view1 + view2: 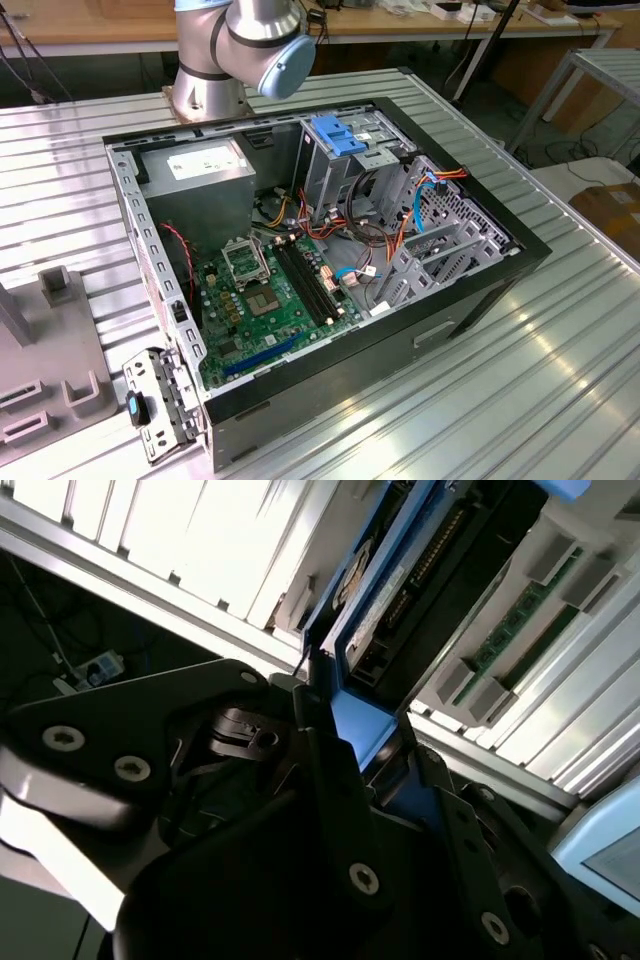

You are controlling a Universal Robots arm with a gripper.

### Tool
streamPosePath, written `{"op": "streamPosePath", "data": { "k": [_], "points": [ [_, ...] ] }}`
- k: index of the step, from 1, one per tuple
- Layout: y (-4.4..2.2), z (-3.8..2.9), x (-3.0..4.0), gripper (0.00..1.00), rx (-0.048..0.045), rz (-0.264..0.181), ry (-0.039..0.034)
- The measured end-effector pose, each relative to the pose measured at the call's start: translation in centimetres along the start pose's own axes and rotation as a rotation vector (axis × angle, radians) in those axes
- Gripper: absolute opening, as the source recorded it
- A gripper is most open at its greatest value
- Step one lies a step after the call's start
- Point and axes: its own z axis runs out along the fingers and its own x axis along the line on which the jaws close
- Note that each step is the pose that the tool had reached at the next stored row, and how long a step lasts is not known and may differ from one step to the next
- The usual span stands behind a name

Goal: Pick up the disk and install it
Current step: 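Pick up the disk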

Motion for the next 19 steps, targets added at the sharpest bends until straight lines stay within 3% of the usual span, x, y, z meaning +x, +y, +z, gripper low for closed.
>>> {"op": "streamPosePath", "data": {
  "k": [2,3,10,19],
  "points": [
    [-0.03,-2.06,0.06,0.37,0.0002,0.0,0.001],
    [-0.03,-2.26,0.07,0.37,0.0002,0.0,0.0011],
    [-0.02,-2.34,0.07,0.37,-0.0002,0.0,-0.0002],
    [-0.04,-3.16,0.1,0.37,-0.0003,0.0,-0.0017]
  ]
}}
